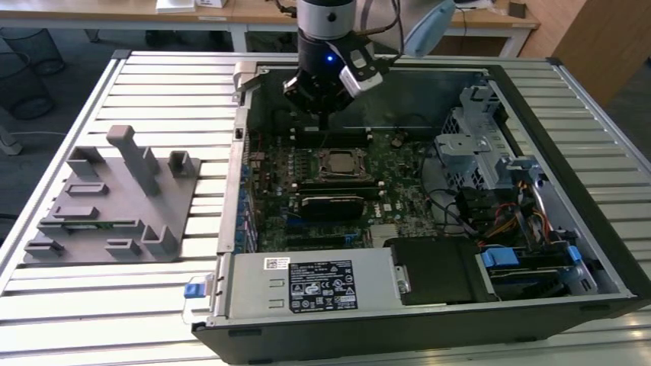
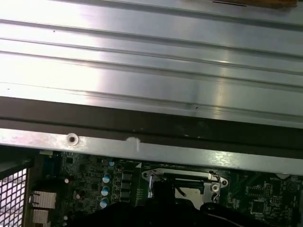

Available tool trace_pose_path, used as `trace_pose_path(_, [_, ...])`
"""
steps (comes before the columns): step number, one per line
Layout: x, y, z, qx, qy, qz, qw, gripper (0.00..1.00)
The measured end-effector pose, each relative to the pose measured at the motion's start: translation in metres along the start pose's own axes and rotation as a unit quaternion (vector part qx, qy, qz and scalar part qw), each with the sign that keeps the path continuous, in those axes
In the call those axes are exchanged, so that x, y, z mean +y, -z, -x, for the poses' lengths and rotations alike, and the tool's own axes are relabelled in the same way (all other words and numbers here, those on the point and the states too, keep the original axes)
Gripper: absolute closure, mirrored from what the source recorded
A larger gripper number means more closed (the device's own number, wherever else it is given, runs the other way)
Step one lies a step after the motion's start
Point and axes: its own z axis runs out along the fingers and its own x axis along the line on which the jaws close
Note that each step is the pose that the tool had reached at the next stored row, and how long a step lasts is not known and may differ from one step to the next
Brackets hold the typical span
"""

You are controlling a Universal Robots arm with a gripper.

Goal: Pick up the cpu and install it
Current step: 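Install the first cpu locking lever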

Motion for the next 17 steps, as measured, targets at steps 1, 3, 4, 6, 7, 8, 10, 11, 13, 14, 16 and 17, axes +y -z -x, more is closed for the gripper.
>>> trace_pose_path(1, [-0.0002,-0.0002,0.0016,-0.0004,0.000,0.0045,1.0000,0.89])
trace_pose_path(3, [-0.0004,-0.0007,0.0022,-0.0020,0.000,0.0221,0.9998,0.89])
trace_pose_path(4, [-0.0006,-0.0010,0.0022,-0.0025,-0.001,0.0278,0.9996,0.89])
trace_pose_path(6, [-0.0007,-0.0024,0.0028,-0.0030,-0.001,0.0314,0.9995,0.89])
trace_pose_path(7, [-0.0008,-0.0030,0.0033,-0.0029,-0.001,0.0314,0.9995,0.89])
trace_pose_path(8, [-0.0009,-0.0035,0.0040,-0.0028,-0.001,0.0313,0.9995,0.89])
trace_pose_path(10, [-0.0010,-0.0051,0.0049,-0.0028,-0.001,0.0311,0.9995,0.89])
trace_pose_path(11, [-0.0010,-0.0059,0.0056,-0.0028,-0.001,0.0310,0.9995,0.89])
trace_pose_path(13, [-0.0013,-0.0076,0.0086,-0.0027,-0.001,0.0305,0.9995,0.89])
trace_pose_path(14, [-0.0014,-0.0084,0.0096,-0.0028,-0.001,0.0304,0.9995,0.89])
trace_pose_path(16, [-0.0016,-0.0094,0.0118,-0.0026,-0.001,0.0300,0.9995,0.89])
trace_pose_path(17, [-0.0017,-0.0098,0.0126,-0.0027,-0.001,0.0299,0.9995,0.89])
